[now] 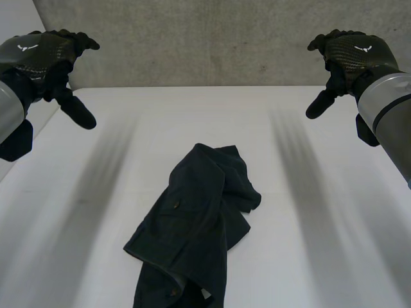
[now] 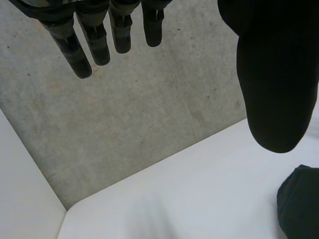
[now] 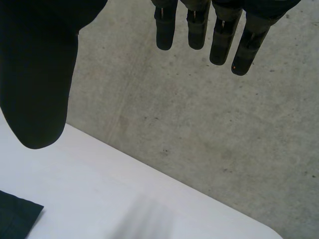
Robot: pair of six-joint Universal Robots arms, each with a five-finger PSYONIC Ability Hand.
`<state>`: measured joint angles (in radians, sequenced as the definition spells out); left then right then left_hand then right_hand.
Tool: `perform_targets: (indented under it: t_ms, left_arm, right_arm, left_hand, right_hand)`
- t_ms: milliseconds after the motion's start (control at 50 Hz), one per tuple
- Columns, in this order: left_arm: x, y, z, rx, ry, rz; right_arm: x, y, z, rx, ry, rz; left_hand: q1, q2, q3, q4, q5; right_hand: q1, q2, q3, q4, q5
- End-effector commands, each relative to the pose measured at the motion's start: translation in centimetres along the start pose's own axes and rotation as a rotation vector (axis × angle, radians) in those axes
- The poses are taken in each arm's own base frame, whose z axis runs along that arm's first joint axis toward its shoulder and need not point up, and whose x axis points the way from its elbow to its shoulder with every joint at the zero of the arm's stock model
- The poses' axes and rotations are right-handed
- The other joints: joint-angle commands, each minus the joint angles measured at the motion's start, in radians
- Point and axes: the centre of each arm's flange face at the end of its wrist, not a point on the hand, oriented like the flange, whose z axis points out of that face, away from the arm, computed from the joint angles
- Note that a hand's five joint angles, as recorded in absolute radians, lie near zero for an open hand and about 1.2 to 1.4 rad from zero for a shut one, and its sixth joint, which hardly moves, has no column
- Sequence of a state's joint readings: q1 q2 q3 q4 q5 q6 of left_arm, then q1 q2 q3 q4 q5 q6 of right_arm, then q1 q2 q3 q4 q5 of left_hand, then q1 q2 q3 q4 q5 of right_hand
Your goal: Fold the shorts.
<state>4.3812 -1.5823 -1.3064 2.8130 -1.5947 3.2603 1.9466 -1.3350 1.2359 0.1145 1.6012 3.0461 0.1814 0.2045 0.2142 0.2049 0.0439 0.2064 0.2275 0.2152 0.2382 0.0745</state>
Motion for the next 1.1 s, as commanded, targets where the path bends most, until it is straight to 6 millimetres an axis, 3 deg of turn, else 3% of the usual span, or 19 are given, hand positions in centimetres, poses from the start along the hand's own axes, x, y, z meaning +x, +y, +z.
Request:
perform_targets:
  t_ms: [20,120,220,400,560,700,840,960,1100]
  left_arm:
    - [0.1,1.2,-0.4,-0.021,0.003,-0.02]
    - [0.4,2.5,-0.3,-0.023,0.008,-0.029]
    - [0.9,4.5,-0.7,-0.06,0.023,-0.013]
    - [3.8,12.6,-3.2,-0.219,0.255,0.147]
    - [4.7,16.9,-3.8,-0.19,0.302,0.221]
    - [5.3,18.3,-4.3,-0.22,0.331,0.224]
    - [7.3,20.5,-5.5,-0.293,0.421,0.238]
    - [7.6,21.1,-5.4,-0.291,0.425,0.241]
    - [7.9,21.4,-4.5,-0.262,0.411,0.251]
  right_arm:
    - [0.1,0.1,-0.2,-0.001,0.012,-0.023]
    - [-0.1,0.1,-0.2,0.004,-0.004,-0.042]
    - [-0.6,1.3,-0.6,-0.042,-0.053,-0.196]
    - [-1.8,6.4,-2.0,-0.135,-0.183,-0.298]
    - [-2.1,8.9,-2.6,-0.148,-0.204,-0.297]
    - [-2.3,9.8,-3.0,-0.152,-0.21,-0.302]
    - [-2.4,10.3,-3.0,-0.152,-0.21,-0.303]
    - [-2.3,10.3,-3.0,-0.147,-0.207,-0.303]
    - [-2.4,10.6,-3.2,-0.155,-0.211,-0.303]
  left_hand:
    - [-0.007,-0.03,-0.04,-0.03,-0.044]
    - [-0.007,-0.03,-0.04,-0.03,-0.044]
    - [-0.007,-0.03,-0.04,-0.03,-0.044]
    - [0.0,-0.023,-0.033,-0.024,-0.037]
    - [0.035,0.012,0.002,0.011,-0.002]
    - [0.076,0.053,0.043,0.053,0.039]
    - [0.132,0.109,0.099,0.108,0.095]
    - [0.138,0.115,0.105,0.114,0.101]
    - [0.328,0.305,0.295,0.305,0.291]
  right_hand:
    - [-0.032,-0.053,-0.041,-0.064,-0.074]
    - [-0.032,-0.053,-0.041,-0.064,-0.074]
    - [-0.032,-0.053,-0.041,-0.064,-0.074]
    - [-0.032,-0.053,-0.041,-0.064,-0.074]
    - [-0.032,-0.053,-0.041,-0.064,-0.074]
    - [-0.032,-0.053,-0.041,-0.064,-0.074]
    - [-0.032,-0.053,-0.041,-0.064,-0.074]
    - [-0.032,-0.053,-0.041,-0.064,-0.074]
    - [-0.032,-0.053,-0.041,-0.064,-0.074]
